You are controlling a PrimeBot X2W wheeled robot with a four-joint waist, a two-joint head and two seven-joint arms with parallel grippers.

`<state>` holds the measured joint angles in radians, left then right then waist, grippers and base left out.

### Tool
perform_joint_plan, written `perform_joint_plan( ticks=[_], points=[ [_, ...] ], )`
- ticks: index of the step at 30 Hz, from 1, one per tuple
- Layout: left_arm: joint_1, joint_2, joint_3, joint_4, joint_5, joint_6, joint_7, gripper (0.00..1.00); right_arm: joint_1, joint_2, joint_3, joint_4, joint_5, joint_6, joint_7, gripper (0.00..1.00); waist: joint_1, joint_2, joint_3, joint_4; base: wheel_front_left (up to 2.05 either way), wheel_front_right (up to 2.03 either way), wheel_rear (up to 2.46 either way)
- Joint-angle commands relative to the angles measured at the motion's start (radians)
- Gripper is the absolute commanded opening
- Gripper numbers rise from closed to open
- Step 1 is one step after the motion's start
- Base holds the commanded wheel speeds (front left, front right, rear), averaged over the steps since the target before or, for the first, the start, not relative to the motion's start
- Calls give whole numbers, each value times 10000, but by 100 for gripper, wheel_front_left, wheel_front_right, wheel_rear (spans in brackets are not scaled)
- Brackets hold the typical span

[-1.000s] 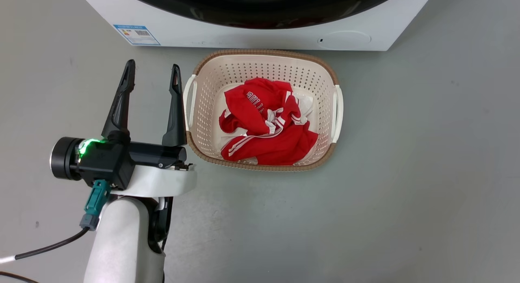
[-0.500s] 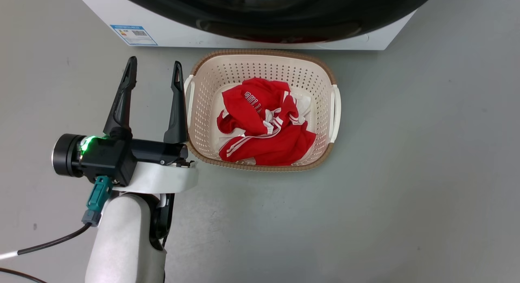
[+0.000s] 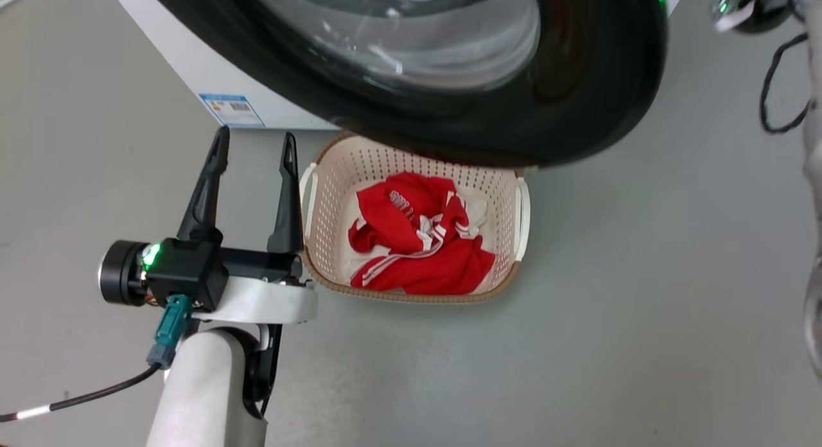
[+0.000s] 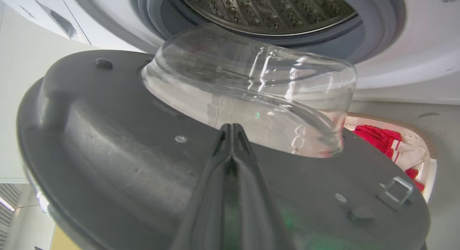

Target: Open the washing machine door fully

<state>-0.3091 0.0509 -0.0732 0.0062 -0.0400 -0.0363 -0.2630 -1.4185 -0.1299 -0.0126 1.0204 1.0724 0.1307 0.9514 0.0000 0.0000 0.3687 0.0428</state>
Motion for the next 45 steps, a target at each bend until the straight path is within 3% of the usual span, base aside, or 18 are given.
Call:
perform_joint_plan(
  ticks=[1,10,17,21,29,36,40,45],
  points=[
    [176,-10,-13,43,-19,18,-25,100,354,185,-42,-148,132,2,226,0,0,0,-333,33,0,0,0],
    [762,-9,-56,329,42,-30,-25,100,2119,653,-319,-1292,694,0,1482,0,0,0,-1343,51,0,0,0],
    [1233,-10,-216,532,-91,-13,-25,100,3522,826,-543,-2090,1822,0,2090,0,0,0,-2090,163,0,0,0],
    [1433,-9,-368,634,-160,12,-25,100,4256,856,298,-2431,2970,0,2193,0,0,0,-2401,247,0,0,0],
    [1658,-11,-464,702,-247,73,-25,100,5327,833,2709,-3191,5007,0,1428,0,0,0,-2722,311,0,0,0],
    [1750,-9,-518,698,-342,97,-25,100,5642,831,4186,-3466,6209,0,495,0,0,0,-2802,371,0,0,0],
    [1792,-11,-481,669,-335,126,-25,100,5719,817,4454,-3569,6586,0,-375,0,0,0,-2798,347,0,0,0],
    [1858,-11,-456,659,-350,178,-25,100,6037,803,4052,-3905,6687,0,-1635,0,0,0,-2853,310,0,0,0]
  ],
)
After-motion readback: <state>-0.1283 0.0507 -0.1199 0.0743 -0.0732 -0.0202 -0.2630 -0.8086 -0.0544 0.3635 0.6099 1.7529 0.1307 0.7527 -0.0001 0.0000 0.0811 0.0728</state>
